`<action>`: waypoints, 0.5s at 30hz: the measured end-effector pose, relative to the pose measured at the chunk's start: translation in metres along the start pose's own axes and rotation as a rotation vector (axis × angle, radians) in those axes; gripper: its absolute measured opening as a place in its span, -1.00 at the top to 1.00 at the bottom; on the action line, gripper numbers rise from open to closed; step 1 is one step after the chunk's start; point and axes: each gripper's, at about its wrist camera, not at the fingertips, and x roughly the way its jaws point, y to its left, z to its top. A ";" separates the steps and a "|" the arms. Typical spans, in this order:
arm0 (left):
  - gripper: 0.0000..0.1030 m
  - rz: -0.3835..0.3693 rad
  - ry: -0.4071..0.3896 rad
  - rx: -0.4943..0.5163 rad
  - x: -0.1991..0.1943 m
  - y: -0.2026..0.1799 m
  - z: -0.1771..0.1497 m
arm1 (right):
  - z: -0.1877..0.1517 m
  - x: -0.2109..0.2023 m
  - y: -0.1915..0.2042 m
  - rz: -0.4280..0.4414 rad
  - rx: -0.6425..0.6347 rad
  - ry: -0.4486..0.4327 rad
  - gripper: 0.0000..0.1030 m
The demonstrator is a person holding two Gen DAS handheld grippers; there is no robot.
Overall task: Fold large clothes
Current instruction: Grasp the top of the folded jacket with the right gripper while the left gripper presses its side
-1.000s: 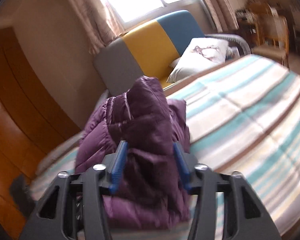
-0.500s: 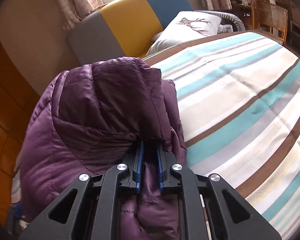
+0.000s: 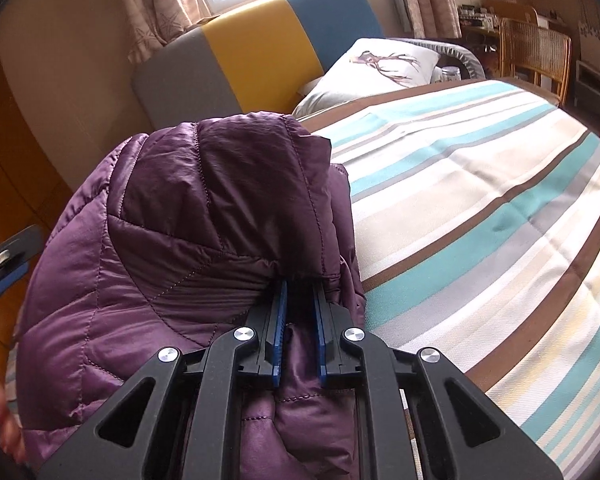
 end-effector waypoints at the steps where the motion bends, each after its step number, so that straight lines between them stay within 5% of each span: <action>1: -0.65 0.025 0.024 0.005 0.014 -0.001 -0.002 | 0.000 0.000 0.000 -0.001 -0.001 -0.002 0.79; 6: -0.74 -0.004 0.061 -0.083 0.046 0.014 -0.023 | 0.000 0.004 -0.004 0.013 0.014 -0.007 0.79; 13: -0.75 0.000 0.048 -0.090 0.030 0.016 -0.027 | 0.007 -0.003 -0.004 0.017 -0.019 0.009 0.75; 15: -0.88 -0.007 0.051 -0.137 0.017 0.021 -0.025 | 0.016 -0.014 -0.005 0.023 -0.026 0.019 0.63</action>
